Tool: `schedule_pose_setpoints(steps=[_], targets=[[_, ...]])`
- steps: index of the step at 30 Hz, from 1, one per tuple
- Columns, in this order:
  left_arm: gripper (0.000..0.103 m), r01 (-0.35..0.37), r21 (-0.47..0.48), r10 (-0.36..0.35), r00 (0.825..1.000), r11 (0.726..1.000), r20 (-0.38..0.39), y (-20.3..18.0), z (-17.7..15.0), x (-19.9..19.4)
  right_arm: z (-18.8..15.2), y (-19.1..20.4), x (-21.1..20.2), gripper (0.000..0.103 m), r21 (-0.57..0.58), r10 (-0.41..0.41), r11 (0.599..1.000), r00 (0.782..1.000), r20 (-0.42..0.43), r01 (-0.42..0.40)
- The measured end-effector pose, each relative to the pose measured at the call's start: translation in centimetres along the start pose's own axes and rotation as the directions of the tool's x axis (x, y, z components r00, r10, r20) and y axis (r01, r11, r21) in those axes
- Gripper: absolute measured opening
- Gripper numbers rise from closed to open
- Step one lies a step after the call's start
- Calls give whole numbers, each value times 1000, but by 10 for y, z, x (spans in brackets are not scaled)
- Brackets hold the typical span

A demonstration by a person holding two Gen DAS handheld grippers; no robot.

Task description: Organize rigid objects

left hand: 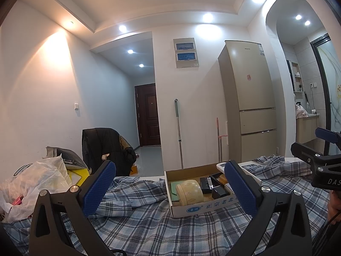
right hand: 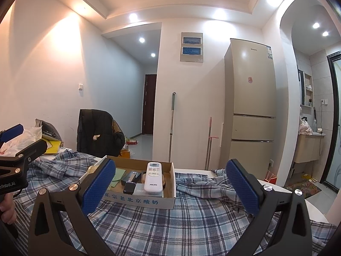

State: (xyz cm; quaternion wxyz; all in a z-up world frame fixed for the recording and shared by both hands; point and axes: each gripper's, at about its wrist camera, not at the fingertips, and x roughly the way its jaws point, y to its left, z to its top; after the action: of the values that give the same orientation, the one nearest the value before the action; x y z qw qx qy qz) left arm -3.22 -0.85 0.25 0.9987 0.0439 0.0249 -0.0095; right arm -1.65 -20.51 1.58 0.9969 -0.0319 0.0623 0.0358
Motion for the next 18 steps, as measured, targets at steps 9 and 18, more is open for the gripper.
schedule_pose_setpoints(steps=[9,18], targets=[[103,-1,1,1,1000,1000,-2,0,0,0,0,0,0,103,0,0,1000,1000,-1,0],[103,0,1,0,1000,1000,-2,0,0,0,0,0,0,103,1,0,1000,1000,0,0]])
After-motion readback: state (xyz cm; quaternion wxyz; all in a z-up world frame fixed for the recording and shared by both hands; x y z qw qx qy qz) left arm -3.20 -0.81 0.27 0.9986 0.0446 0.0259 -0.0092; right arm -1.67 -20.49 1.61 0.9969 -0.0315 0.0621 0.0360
